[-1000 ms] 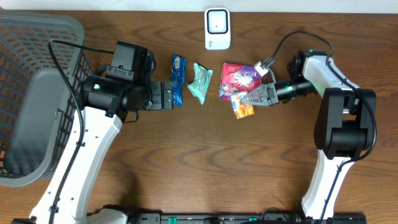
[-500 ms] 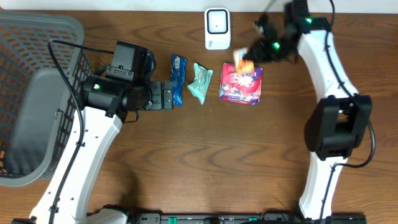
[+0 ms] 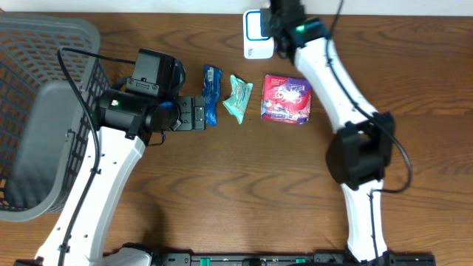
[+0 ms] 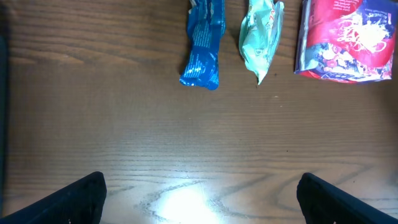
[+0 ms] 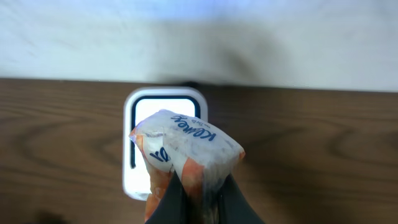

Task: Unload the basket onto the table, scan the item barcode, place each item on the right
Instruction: 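Carry the orange box to the far right corner and release, then move the right gripper to the pad package and grasp it, then lift the pad package up to the scanner with the right gripper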

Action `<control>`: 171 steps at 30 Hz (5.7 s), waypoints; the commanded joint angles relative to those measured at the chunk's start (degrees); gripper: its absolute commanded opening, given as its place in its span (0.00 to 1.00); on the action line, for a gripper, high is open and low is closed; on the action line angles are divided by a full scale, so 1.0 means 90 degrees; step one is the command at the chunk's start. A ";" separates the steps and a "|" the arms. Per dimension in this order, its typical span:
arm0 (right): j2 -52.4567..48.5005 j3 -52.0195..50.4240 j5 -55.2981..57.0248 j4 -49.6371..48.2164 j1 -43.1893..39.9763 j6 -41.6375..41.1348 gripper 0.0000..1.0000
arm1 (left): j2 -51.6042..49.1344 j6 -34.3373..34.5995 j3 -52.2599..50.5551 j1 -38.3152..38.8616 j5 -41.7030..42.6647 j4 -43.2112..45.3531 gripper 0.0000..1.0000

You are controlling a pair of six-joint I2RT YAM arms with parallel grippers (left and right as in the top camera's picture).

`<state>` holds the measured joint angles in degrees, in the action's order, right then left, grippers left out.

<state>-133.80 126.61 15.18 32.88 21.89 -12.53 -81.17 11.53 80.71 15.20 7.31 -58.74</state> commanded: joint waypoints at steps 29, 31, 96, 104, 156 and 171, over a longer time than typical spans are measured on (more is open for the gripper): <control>-0.0039 0.1205 0.1525 0.3407 -0.3534 0.0532 0.01 | -0.0010 -0.0090 0.0017 -0.0022 -0.0061 -0.0022 0.98; -0.0041 0.1049 0.0869 0.3194 -0.3866 0.0695 0.01 | -0.0010 -0.0090 0.0015 -0.0022 -0.0061 -0.0022 0.98; 0.0925 -0.4541 -0.7507 0.1457 -0.2246 0.0510 0.01 | -0.0010 -0.0090 0.0017 -0.0022 -0.0061 -0.0022 0.98; 0.0925 -0.4544 -1.1171 0.1542 -0.2521 0.1897 0.01 | -0.0010 -0.0090 0.0015 -0.0022 -0.0061 -0.0022 0.98; 0.3135 -0.4476 -0.1039 0.1880 0.0141 -0.0648 0.76 | -0.0010 -0.0090 0.0017 -0.0022 -0.0061 -0.0022 0.98; 0.1540 -0.4476 0.1205 0.1290 0.1445 -0.1537 0.67 | -0.0010 -0.0090 0.0015 -0.0022 -0.0061 -0.0022 0.98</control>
<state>-117.49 85.86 20.47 44.34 34.54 -23.79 -81.17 11.55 80.71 15.20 7.31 -58.74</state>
